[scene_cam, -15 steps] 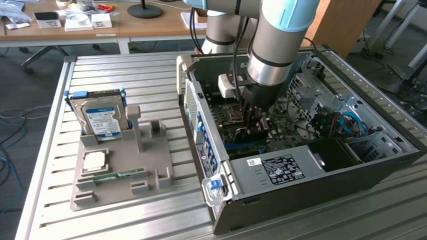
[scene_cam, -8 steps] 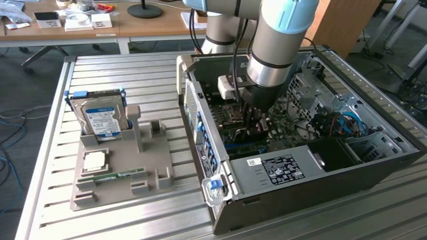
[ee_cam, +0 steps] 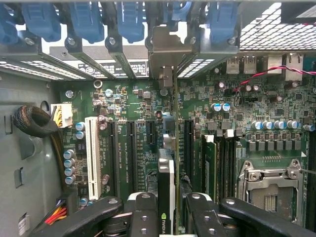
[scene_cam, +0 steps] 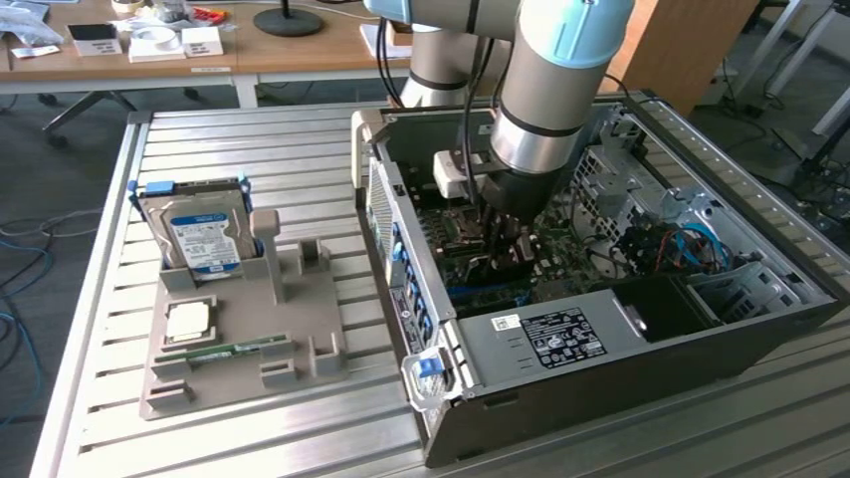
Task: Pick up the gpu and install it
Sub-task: 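Insert the gpu into the slot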
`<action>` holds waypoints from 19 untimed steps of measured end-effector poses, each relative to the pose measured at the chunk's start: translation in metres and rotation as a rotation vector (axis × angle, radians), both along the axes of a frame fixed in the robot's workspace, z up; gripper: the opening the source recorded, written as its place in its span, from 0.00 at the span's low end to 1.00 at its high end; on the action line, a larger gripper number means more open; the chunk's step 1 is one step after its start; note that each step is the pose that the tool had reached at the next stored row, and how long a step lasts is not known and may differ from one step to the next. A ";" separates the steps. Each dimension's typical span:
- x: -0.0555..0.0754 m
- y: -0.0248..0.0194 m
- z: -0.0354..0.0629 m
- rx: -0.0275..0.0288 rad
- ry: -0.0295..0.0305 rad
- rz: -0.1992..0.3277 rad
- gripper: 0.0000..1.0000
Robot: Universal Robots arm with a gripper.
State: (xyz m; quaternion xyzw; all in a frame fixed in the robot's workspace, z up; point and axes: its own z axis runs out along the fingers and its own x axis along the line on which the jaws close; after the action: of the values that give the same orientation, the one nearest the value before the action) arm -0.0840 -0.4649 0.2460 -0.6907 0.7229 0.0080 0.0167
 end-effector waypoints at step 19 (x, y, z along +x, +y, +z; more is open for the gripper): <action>-0.001 0.0010 -0.0027 -0.0001 0.0000 0.000 0.27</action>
State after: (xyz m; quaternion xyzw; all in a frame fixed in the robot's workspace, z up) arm -0.0853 -0.4639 0.2433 -0.6907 0.7229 0.0080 0.0167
